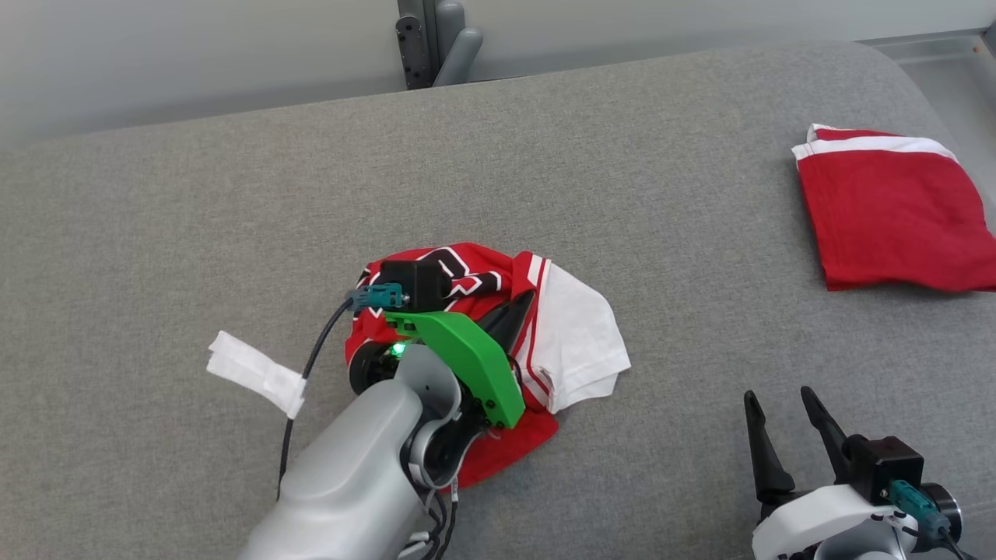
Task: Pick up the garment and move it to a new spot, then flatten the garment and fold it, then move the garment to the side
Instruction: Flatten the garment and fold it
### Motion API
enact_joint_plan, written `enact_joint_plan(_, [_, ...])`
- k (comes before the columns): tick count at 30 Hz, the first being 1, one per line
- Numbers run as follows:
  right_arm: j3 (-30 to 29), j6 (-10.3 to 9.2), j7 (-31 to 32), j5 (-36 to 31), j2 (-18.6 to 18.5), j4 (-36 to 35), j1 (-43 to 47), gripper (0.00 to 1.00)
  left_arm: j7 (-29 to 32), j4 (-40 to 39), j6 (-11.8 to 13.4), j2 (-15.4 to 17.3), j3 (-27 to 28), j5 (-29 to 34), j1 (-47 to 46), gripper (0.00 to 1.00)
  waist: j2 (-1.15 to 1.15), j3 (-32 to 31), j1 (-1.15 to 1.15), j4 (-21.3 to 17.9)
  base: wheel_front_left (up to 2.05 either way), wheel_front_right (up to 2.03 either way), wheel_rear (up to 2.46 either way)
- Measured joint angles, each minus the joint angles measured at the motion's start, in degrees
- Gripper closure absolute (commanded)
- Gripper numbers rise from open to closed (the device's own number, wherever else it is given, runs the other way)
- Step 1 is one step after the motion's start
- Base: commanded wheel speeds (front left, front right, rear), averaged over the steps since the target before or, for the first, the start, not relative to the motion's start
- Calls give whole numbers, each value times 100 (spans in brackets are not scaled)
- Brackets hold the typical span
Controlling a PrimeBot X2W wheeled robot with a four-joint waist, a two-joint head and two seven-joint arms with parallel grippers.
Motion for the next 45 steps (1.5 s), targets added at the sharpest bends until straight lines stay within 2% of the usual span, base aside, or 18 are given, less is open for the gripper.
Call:
enact_joint_plan(5, [43,0,0,1,1,8,-10,0,-444,213,275,-4,-693,-18,-184,99,0,-24,0,33,0,0,0])
enact_joint_plan(6, [54,0,-1,1,1,9,-14,0,-531,309,310,0,-770,-18,-200,73,0,-29,0,34,0,0,0])
enact_joint_plan(7, [52,0,-1,2,1,5,-16,0,-615,394,344,0,-839,-13,-214,53,0,-37,0,36,0,0,0])
enact_joint_plan(8, [48,0,0,3,1,3,-15,0,-708,457,352,3,-910,20,-223,6,0,-46,0,40,0,0,0])
enact_joint_plan(9, [44,0,0,3,1,-1,-14,0,-778,517,368,3,-985,32,-234,0,0,-59,0,45,0,0,0])
enact_joint_plan(14, [11,0,0,32,0,-89,40,0,-1298,515,486,11,-1165,233,-238,0,0,-184,0,69,0,0,0])
enact_joint_plan(17, [-4,0,0,46,0,-181,123,0,-1545,122,611,186,-1133,343,-34,0,0,-288,0,81,0,0,0])
enact_joint_plan(21, [-36,0,-1,48,1,-335,253,0,-1678,-844,975,658,-1094,420,634,0,0,-431,0,129,0,0,0])
enact_joint_plan(26, [-162,0,-1,37,1,-512,320,0,-1772,-2203,1711,1382,-871,501,1600,0,0,-551,0,279,0,0,0])
enact_joint_plan(29, [-240,0,0,19,0,-584,388,0,-1822,-2817,2070,1684,-608,597,2098,0,0,-612,0,396,0,0,0])
enact_joint_plan(31, [-264,0,-1,-10,0,-630,400,0,-1831,-3073,2210,1837,-443,780,2390,0,0,-661,0,477,0,0,0])
enact_joint_plan(33, [-307,0,-1,-20,3,-664,448,0,-1847,-3297,2251,1895,-225,967,2666,0,0,-712,0,558,0,0,0])
enact_joint_plan(37, [-367,0,-1,-57,0,-713,495,0,-1855,-3519,2134,1805,346,1556,3118,0,0,-801,0,723,0,0,0])
enact_joint_plan(42, [-368,0,-1,-58,1,-724,505,0,-1857,-3386,1814,1523,1152,2145,3705,0,0,-909,0,858,0,0,0])
enact_joint_plan(43, [-368,0,-1,-58,1,-724,505,0,-1857,-3386,1814,1523,1152,2145,3705,0,0,-909,0,858,0,0,0])
enact_joint_plan(44, [-365,0,-1,-58,2,-727,523,0,-1864,-3275,1637,1380,1447,2308,3922,0,0,-939,0,892,0,0,0])
enact_joint_plan(45, [-365,0,-1,-58,2,-727,523,0,-1864,-3275,1637,1380,1447,2308,3922,0,0,-939,0,892,0,0,0])
